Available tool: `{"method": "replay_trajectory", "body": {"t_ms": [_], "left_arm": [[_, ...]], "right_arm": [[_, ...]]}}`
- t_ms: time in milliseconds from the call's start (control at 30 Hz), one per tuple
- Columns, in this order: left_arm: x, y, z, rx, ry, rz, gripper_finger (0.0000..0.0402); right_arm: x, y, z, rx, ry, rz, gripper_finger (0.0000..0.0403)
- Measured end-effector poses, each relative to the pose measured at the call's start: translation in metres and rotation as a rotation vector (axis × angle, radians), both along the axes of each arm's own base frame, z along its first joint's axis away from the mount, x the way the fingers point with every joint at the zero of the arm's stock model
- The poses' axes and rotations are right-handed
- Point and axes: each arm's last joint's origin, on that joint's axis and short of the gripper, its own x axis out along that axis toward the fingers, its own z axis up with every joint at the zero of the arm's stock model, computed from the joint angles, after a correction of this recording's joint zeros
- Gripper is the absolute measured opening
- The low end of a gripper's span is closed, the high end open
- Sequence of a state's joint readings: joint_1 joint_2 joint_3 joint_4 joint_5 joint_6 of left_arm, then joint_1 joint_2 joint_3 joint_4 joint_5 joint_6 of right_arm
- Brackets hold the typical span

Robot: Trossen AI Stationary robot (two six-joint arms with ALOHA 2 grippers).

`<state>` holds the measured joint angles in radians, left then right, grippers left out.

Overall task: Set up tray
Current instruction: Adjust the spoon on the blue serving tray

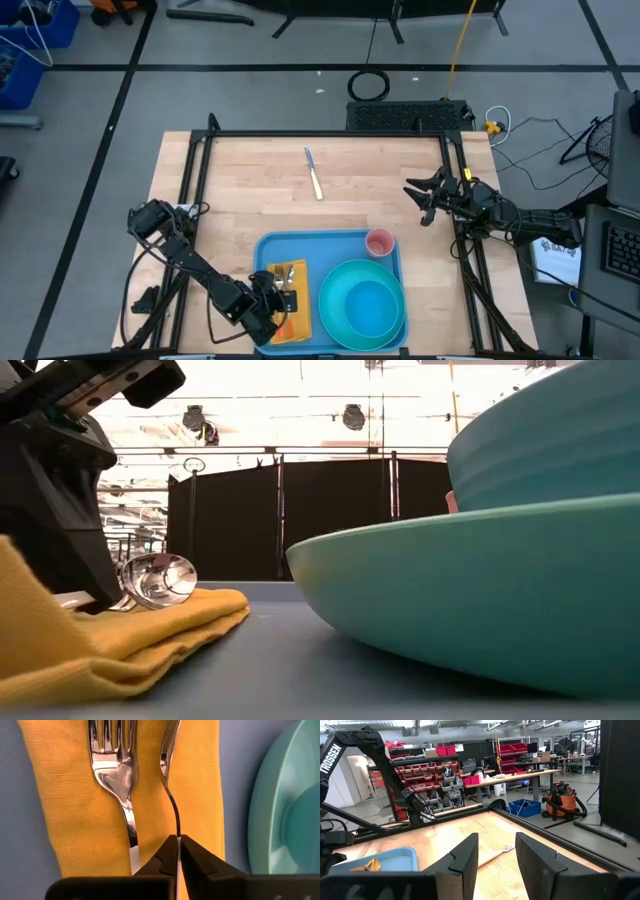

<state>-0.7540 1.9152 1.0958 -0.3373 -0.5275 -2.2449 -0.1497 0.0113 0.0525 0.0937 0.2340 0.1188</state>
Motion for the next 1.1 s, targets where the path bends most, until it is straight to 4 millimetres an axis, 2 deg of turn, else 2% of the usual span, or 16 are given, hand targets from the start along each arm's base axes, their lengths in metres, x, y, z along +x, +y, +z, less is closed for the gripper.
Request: {"method": "replay_trajectory", "body": {"t_ms": [167,400,567,833,1100], "left_arm": [[0.0027,-0.0023,0.0019,0.006,-0.029,-0.038,0.0007],[0.01,0.0003,0.0042,0.008,-0.056,-0.061,0.0073],[0.0087,0.0008,0.0031,-0.006,-0.026,-0.071,0.0101],[0.0045,0.0028,0.0003,-0.015,0.034,-0.06,0.0105],[0.0092,0.0045,0.0016,-0.025,0.01,-0.056,0.0106]], "right_arm": [[0.0,0.0,0.0,0.0,0.0,0.0,0.0123],[0.0,0.0,0.0,0.0,0.0,0.0,0.0123],[0.0,0.0,0.0,0.0,0.0,0.0,0.0123],[0.0,0.0,0.0,0.0,0.0,0.0,0.0123],[0.0,0.0,0.0,0.0,0.0,0.0,0.0123]]}}
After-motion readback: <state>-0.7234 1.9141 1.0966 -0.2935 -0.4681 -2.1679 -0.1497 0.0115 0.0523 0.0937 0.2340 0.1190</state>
